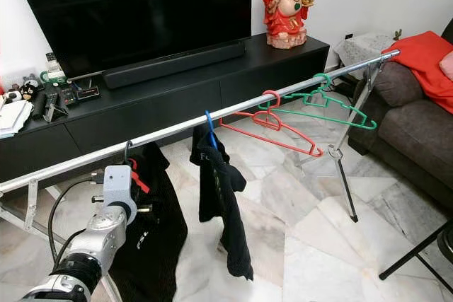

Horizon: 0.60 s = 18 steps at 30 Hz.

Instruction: Hang hanger

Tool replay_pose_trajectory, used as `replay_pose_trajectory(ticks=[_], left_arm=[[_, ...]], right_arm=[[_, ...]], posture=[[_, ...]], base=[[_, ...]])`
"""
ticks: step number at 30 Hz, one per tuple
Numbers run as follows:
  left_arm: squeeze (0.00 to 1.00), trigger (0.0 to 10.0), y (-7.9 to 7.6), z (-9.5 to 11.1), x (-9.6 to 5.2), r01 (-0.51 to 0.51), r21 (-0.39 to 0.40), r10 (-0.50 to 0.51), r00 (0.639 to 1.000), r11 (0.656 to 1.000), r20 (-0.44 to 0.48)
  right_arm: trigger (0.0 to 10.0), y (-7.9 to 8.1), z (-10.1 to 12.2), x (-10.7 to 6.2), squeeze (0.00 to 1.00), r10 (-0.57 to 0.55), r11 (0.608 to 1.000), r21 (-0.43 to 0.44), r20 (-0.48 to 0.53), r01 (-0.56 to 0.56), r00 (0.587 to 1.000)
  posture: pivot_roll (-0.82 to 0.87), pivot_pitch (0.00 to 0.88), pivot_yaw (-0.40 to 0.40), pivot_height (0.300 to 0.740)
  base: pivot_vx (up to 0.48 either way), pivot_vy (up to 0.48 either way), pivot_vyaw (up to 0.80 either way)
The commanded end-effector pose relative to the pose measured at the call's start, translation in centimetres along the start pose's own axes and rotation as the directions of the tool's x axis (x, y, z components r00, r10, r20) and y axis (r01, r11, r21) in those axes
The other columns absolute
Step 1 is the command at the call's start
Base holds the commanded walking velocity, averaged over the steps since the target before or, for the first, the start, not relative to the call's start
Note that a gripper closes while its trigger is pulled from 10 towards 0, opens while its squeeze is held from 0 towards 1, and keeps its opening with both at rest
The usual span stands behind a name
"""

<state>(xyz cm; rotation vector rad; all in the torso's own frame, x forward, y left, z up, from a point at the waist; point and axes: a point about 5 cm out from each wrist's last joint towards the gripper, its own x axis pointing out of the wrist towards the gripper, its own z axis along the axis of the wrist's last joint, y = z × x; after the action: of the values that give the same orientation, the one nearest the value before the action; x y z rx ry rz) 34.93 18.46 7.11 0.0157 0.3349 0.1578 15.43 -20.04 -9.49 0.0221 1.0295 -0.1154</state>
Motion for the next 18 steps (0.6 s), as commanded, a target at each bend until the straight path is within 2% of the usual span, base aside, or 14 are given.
replay_pose_trajectory(ticks=[1,5,8,12,16,18], left_arm=[[0.00,10.0,0.1,1.2,0.3,-0.014,-0.019,0.014,0.999,1.000,0.032],[0.00,10.0,0.1,1.4,0.5,-0.027,-0.035,0.027,1.000,0.999,0.014],[0.00,10.0,0.2,1.8,0.8,-0.050,-0.098,0.050,0.999,0.994,-0.007],[0.00,10.0,0.2,2.1,1.0,-0.063,-0.133,0.061,0.998,0.989,-0.018],[0.00,10.0,-0.1,2.3,1.1,-0.062,-0.151,0.057,0.998,0.987,-0.034],[0.00,10.0,-0.2,2.3,1.2,-0.063,-0.134,0.056,0.997,0.989,-0.053]], right_arm=[[10.0,0.1,-0.6,-0.1,0.00,0.004,1.000,0.000,-0.021,-0.004,1.000],[10.0,-0.9,-0.9,-0.2,0.00,-0.005,1.000,0.001,-0.025,0.005,1.000],[10.0,-2.6,-1.5,-0.6,0.00,-0.022,1.000,0.003,-0.033,0.022,0.999],[10.0,-3.3,-2.0,-0.8,0.00,-0.031,1.000,0.003,-0.040,0.031,0.999],[10.0,-3.3,-2.2,-0.8,0.00,-0.029,1.000,-0.003,-0.047,0.029,0.998],[10.0,-2.8,-2.1,-0.7,0.00,-0.021,1.000,-0.005,-0.047,0.021,0.999]], posture=[[0.00,0.000,0.047,0.740],[0.00,0.000,0.048,0.740],[-0.01,0.000,0.052,0.740],[-0.02,0.000,0.060,0.740],[-0.02,0.000,0.064,0.740],[-0.02,0.000,0.067,0.740]], base=[[0.000,0.000,0.00],[0.000,0.000,0.00],[0.000,0.000,0.00],[0.000,0.000,0.00],[0.000,0.000,0.00],[0.000,0.000,0.00]])
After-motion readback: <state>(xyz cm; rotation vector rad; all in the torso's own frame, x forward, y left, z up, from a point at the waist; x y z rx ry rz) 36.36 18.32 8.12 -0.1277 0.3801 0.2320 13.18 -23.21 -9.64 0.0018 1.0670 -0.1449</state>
